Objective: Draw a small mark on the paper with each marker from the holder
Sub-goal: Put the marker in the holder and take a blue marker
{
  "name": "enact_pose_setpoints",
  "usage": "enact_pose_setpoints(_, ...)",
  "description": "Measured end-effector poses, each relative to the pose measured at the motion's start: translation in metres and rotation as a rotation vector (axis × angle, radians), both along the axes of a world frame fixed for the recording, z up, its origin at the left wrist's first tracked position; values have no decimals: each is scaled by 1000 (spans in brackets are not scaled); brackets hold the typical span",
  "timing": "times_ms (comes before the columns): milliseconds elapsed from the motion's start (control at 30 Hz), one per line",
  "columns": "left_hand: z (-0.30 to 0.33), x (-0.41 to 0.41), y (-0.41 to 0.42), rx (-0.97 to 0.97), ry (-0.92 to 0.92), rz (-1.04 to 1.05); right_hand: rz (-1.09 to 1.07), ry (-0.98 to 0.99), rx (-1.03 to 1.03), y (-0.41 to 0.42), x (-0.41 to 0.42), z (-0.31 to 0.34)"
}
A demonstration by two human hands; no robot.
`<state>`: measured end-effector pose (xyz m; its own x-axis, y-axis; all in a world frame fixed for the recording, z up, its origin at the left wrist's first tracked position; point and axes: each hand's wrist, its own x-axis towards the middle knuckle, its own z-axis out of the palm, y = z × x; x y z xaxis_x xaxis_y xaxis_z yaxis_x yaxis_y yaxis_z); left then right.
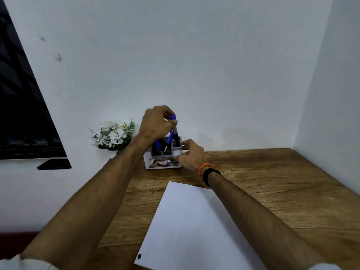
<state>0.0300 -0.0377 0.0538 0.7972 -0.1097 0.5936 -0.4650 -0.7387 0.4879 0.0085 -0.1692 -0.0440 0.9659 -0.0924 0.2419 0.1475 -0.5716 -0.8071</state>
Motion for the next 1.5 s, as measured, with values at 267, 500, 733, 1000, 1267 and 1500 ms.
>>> enact_pose_setpoints(267, 18, -49, 31, -391, -12, -35, -224, -313, 175, 22, -37, 8)
enact_pose_setpoints(500, -42, -107, 45, -1156, 385, -175, 396, 186, 935, 37, -89, 12)
enact_pose_setpoints(733, -82, -137, 56, -1028, 503, -414, 429, 76, 798, 27, -105, 1)
enact_pose_setpoints(1000, -102, -140, 63, -153, 388, -486, 505, 78, 572, 13, -116, -15)
enact_pose_setpoints(1267, -117, -143, 63, 142, 343, -489, 572, 78, 512, 9, -115, -29)
enact_pose_setpoints(1500, -118, -152, 55, 121, 234, -524, 622, 121, 633, 8, -119, -32)
